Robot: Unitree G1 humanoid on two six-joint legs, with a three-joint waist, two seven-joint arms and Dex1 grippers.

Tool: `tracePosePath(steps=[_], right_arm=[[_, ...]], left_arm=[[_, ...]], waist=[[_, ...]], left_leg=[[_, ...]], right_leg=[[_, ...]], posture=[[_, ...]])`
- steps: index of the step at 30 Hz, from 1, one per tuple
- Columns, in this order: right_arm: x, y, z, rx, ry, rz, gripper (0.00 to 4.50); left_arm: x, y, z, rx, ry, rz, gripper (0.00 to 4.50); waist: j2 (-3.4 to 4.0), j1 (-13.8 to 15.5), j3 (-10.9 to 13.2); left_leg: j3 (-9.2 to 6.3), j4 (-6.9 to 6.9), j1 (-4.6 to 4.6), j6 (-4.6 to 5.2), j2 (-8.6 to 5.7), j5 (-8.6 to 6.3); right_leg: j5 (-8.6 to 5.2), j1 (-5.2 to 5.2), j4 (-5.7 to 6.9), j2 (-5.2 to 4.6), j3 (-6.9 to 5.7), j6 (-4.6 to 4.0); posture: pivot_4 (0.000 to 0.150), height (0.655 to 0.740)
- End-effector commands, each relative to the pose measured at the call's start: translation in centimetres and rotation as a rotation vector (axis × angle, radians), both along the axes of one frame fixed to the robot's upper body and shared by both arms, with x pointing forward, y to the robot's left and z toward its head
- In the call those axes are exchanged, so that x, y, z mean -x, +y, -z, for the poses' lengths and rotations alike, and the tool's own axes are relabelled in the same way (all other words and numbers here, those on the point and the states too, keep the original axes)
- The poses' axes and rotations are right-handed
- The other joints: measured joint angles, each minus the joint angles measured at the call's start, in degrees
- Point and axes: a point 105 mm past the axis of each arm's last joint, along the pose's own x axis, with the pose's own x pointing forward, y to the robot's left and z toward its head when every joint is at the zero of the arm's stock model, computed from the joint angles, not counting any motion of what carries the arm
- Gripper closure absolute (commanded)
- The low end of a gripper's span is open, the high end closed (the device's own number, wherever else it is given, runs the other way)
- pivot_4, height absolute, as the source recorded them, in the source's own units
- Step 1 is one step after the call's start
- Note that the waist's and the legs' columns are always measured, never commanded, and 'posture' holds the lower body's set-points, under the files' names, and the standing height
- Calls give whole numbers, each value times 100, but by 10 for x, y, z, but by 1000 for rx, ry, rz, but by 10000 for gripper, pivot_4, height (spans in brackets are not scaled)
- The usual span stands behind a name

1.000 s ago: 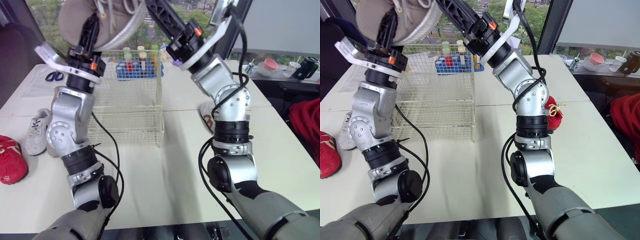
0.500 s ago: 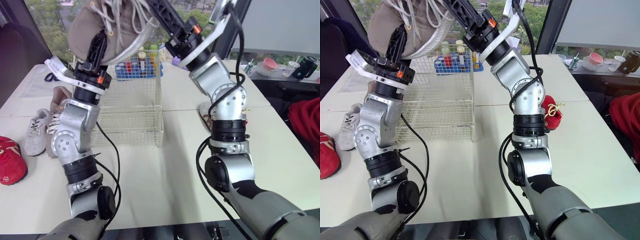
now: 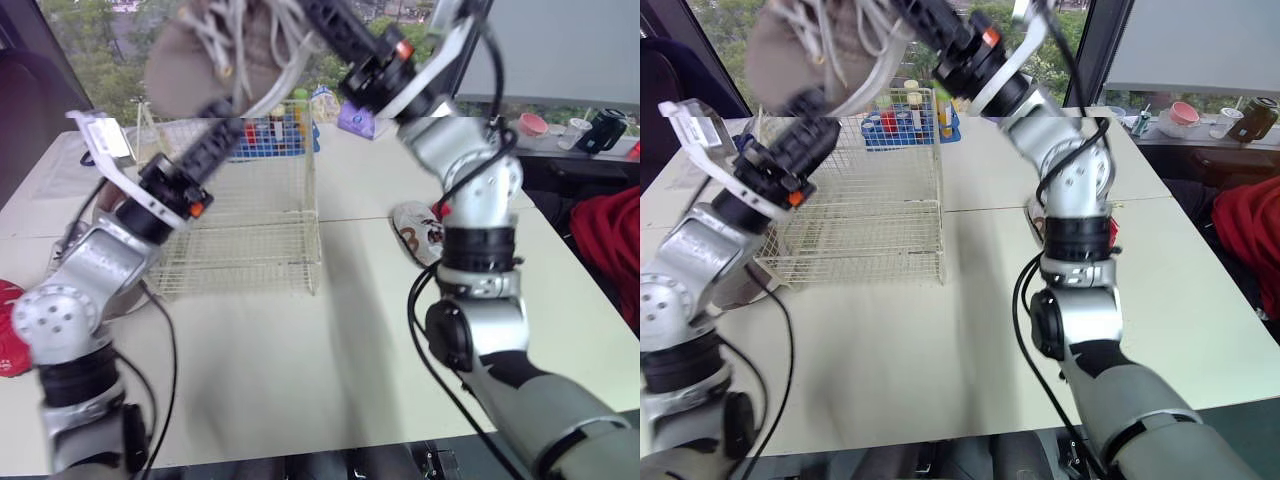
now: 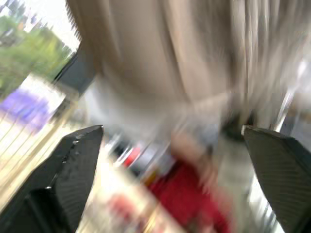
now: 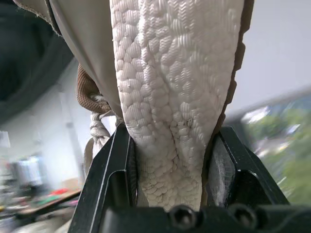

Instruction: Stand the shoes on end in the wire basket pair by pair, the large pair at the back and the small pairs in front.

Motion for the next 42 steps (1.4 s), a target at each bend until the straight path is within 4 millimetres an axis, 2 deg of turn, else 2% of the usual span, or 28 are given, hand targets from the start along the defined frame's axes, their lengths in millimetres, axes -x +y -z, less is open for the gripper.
tracePosePath(steps=[1, 6, 10, 13, 17, 21, 25, 29, 32, 35, 37, 42], right_arm=[[12, -10, -31, 61, -251, 60, 30354], [-11, 1, -26, 284, -396, 146, 30354], [-22, 16, -7, 469, -462, 150, 30354], [-30, 23, 8, 551, -452, 147, 30354], [-35, 31, 22, 613, -437, 139, 30354], [-36, 44, 34, 662, -389, 73, 30354], [-38, 57, 40, 676, -356, 63, 30354], [-48, 66, 64, 776, -304, 83, 30354], [-58, 68, 79, 842, -268, 151, 15669], [-62, 67, 78, 839, -255, 187, 703], [-64, 61, 69, 810, -252, 220, 703], [-62, 39, 59, 784, -247, 201, 703]], left_arm=[[21, 6, -5, -195, -80, -58, 114], [45, 28, 5, -417, -48, -103, 114], [54, 64, 5, -571, -7, -199, 114], [61, 85, 2, -628, 9, -247, 114], [68, 99, -1, -617, 16, -256, 114], [69, 103, 6, -592, 36, -216, 114], [65, 88, 17, -579, 29, -158, 114], [60, 79, 20, -550, 10, -139, 114], [57, 76, 22, -537, 8, -139, 0], [56, 74, 24, -533, 9, -144, 0], [56, 73, 24, -524, 7, -148, 0], [53, 76, 27, -518, 13, -160, 0]], waist=[[-1, -18, 0], [0, -110, -1], [9, -178, 5], [17, -179, 10], [18, -165, 10], [18, -171, 10], [17, -173, 10], [14, -174, 8], [13, -175, 7], [12, -174, 7], [10, -171, 5], [9, -162, 5]], left_leg=[[1, -3, 1, -1, 1, 0], [26, -64, 38, -6, 9, 5], [28, -75, 35, -8, 16, 6], [29, -82, 29, -9, 18, 6], [27, -89, 25, -12, 19, 6], [19, -89, 23, -18, 19, 6], [19, -93, 23, -27, 19, 9], [17, -103, 21, -34, 19, 12], [18, -119, 21, -41, 16, 18], [18, -136, 20, -58, 16, 30], [18, -149, 20, -91, 17, 51], [17, -151, 21, -92, 17, 52]], right_leg=[[0, -1, -5, 1, 0, 0], [-1, 11, -31, 0, 11, -1], [-9, 1, -30, 3, 13, -15], [-10, -4, -39, 16, 12, -16], [-10, -5, -53, 18, 12, -16], [-10, -3, -58, 1, 12, -16], [-9, -6, -56, -3, 12, -17], [-7, -14, -56, -6, 13, -19], [-5, -21, -57, -10, 15, -22], [-4, -31, -57, -10, 16, -25], [-3, -36, -59, -9, 16, -26], [-5, -36, -60, -8, 15, -30]], posture=[[1500, 7400], [1500, 7400], [1500, 7400], [1500, 7400], [1500, 7400], [1500, 7400], [1500, 7400], [1500, 7400], [1500, 7400], [1500, 7400], [1500, 7400], [1500, 7400]])
